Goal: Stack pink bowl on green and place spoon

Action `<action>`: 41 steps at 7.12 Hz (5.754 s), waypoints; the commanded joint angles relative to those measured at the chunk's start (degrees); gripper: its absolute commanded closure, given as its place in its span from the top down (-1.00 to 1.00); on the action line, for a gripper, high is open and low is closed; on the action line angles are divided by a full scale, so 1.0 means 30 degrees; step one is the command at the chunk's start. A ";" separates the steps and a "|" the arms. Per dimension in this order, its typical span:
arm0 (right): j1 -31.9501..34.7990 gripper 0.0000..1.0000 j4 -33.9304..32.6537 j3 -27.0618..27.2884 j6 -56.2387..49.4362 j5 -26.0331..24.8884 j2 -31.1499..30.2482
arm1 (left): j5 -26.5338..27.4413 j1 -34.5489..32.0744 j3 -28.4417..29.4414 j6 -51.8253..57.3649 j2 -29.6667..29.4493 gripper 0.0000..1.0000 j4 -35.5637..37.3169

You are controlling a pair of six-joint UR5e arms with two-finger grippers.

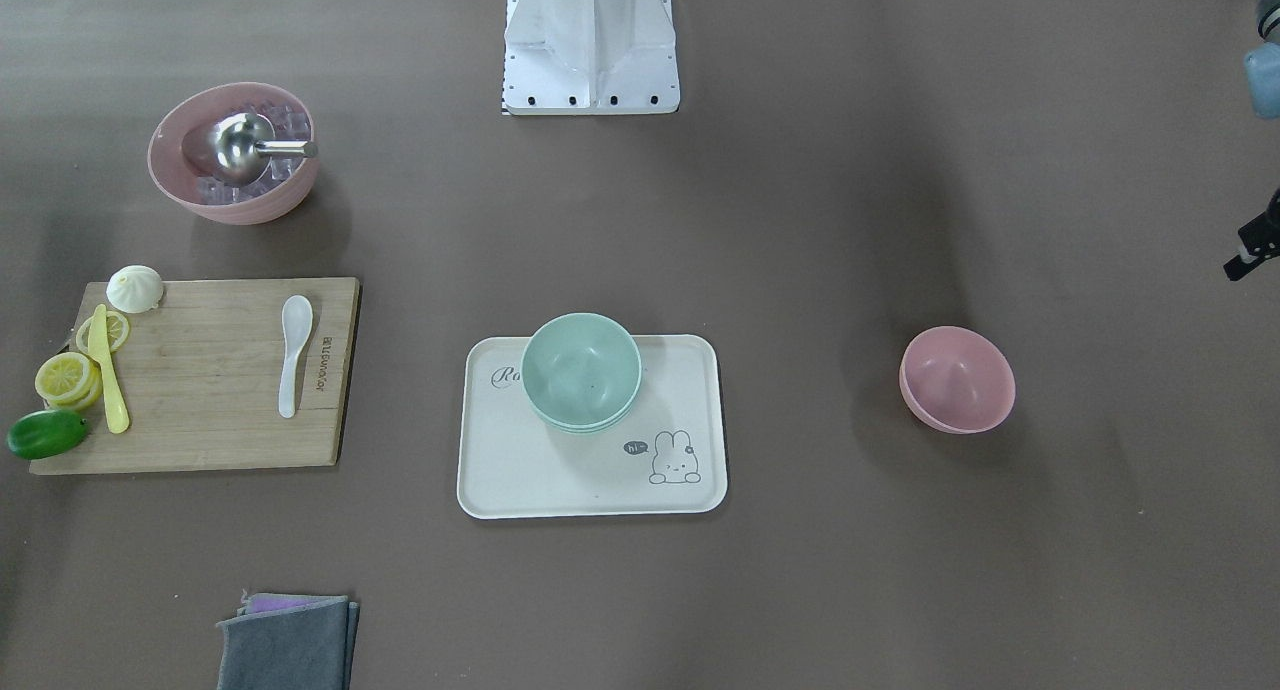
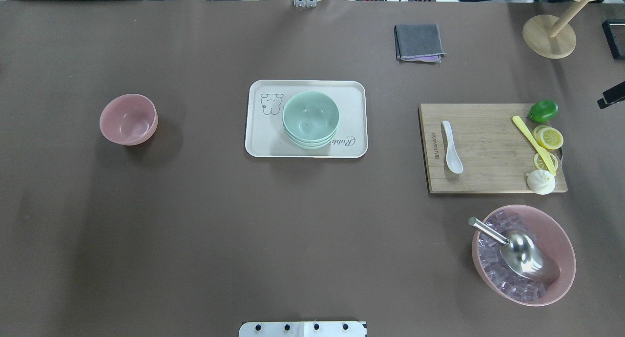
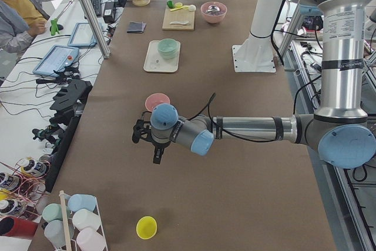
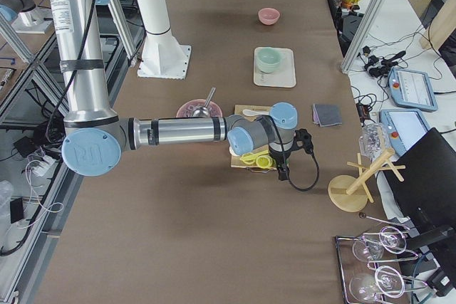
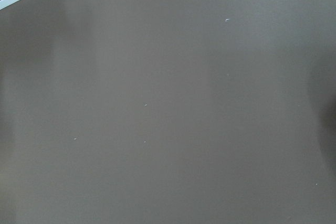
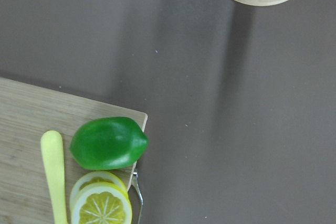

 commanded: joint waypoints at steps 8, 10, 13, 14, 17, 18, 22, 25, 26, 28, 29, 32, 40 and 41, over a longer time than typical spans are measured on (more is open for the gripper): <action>-0.5249 0.99 0.3897 0.1180 1.1499 -0.0303 0.2784 | 0.2563 0.7380 0.1642 -0.9317 -0.4923 0.93 -0.0180; -0.5576 0.99 0.3867 0.1504 1.2053 -0.0275 0.3049 | 0.2474 0.7380 0.2431 -0.9286 -0.4952 0.80 -0.0180; -0.6044 0.98 0.3837 0.1506 1.2087 -0.0041 0.3050 | 0.2445 0.7380 0.2787 -0.9373 -0.5128 -0.34 -0.0180; -0.6074 0.98 0.3866 0.1506 1.2058 0.0018 0.3079 | 0.2416 0.7380 0.2758 -0.9461 -0.5157 -0.99 -0.0180; -0.6162 0.98 0.3081 0.1564 1.2058 0.0018 0.4189 | 0.2328 0.7380 0.2730 -0.9578 -0.5858 -1.00 -0.0063; -0.7032 0.98 0.2785 0.1564 1.2058 -0.0329 0.4135 | 0.1254 0.7380 0.2613 -1.0101 -0.6673 -1.00 0.0140; -0.7596 0.98 0.1960 0.2588 1.1970 -0.2413 0.1766 | 0.0804 0.7613 0.2260 -1.7832 -1.1799 -1.00 0.0171; -0.8855 0.80 0.1991 0.2443 1.2087 -0.2881 0.1994 | 0.3719 0.9860 0.2435 -2.0381 -1.4614 -1.00 0.0201; -0.9118 0.71 0.1962 0.2327 1.2116 -0.2881 0.2112 | 0.3966 1.0131 0.2610 -2.0390 -1.5027 -1.00 0.0375; -0.9412 0.70 0.1874 0.2035 1.2116 -0.2940 0.2669 | 0.4519 1.0715 0.3051 -2.0360 -1.5382 -1.00 0.0464; -0.9501 0.67 0.1903 0.2004 1.2116 -0.3230 0.2670 | 0.5540 1.1416 0.3283 -2.0360 -1.5469 -1.00 0.0464; -0.9560 0.57 0.1816 0.1684 1.2146 -0.3350 0.3136 | 0.5755 1.2651 0.3403 -2.0360 -1.5529 -1.00 0.0610; -0.9473 -1.00 0.1844 0.1652 1.4159 -0.3614 0.3869 | 0.6556 1.1255 0.0923 -2.0126 -1.4334 0.96 0.2628; -0.9501 -1.00 0.1874 0.1681 1.4341 -0.3643 0.3929 | 0.5386 1.0377 -0.0045 -2.0068 -1.3400 0.96 0.2603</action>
